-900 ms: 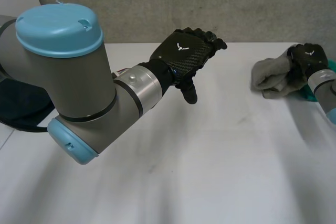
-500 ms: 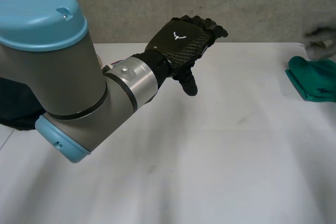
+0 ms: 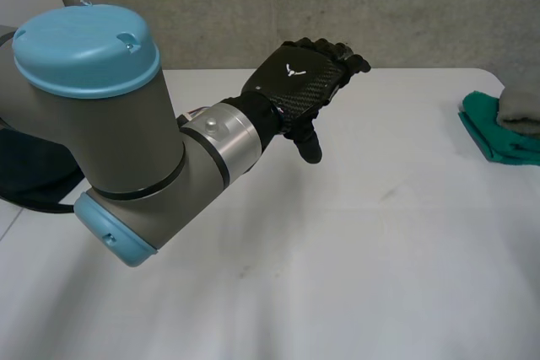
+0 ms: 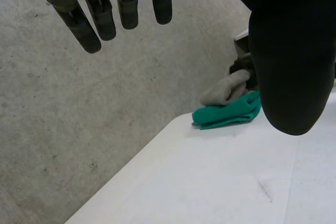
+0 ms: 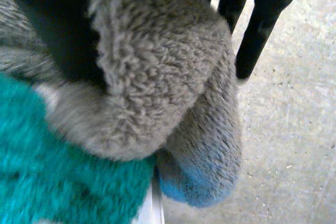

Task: Fold the laundry.

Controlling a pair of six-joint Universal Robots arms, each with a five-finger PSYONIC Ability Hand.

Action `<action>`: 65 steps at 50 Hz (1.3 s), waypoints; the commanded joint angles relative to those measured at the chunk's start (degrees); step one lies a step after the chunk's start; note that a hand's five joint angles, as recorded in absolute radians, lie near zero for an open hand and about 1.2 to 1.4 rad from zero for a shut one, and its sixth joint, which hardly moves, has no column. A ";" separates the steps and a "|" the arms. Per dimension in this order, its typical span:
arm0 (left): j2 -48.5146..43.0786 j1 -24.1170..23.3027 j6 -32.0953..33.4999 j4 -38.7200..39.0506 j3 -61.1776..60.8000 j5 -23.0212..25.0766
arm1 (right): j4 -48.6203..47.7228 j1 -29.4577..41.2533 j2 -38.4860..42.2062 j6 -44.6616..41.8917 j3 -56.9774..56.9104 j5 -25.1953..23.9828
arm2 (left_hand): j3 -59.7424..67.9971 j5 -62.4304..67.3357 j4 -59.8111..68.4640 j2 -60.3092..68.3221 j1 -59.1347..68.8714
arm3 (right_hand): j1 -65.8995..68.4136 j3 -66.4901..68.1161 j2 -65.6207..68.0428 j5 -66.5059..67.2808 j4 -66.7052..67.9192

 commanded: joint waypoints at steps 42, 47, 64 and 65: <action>-0.33 0.58 -0.09 0.16 -0.58 0.35 | -14.50 3.55 -14.15 -5.68 15.39 -6.85 | -1.86 -2.60 -1.52 -1.70 -1.88 | 50.76 47.76 49.19 47.79 45.72; -0.33 0.75 -0.09 0.24 -0.75 0.35 | -26.29 -0.14 -13.54 8.93 19.97 -12.12 | -1.86 -2.60 -1.52 -1.70 -1.88 | 50.76 47.76 49.19 47.79 45.72; -1.38 0.23 -0.09 1.21 -0.58 0.09 | -16.11 -3.49 -8.44 5.68 16.72 -19.69 | -1.86 -2.60 -1.52 -1.70 -1.88 | -19.24 -22.24 -20.81 -22.21 -24.28; -1.29 0.23 -0.09 1.21 -0.49 0.09 | -15.15 -3.49 -9.57 5.86 17.15 -18.21 | -1.86 -2.60 -1.52 -1.70 -1.88 | -19.24 -22.24 -20.81 -22.21 -24.28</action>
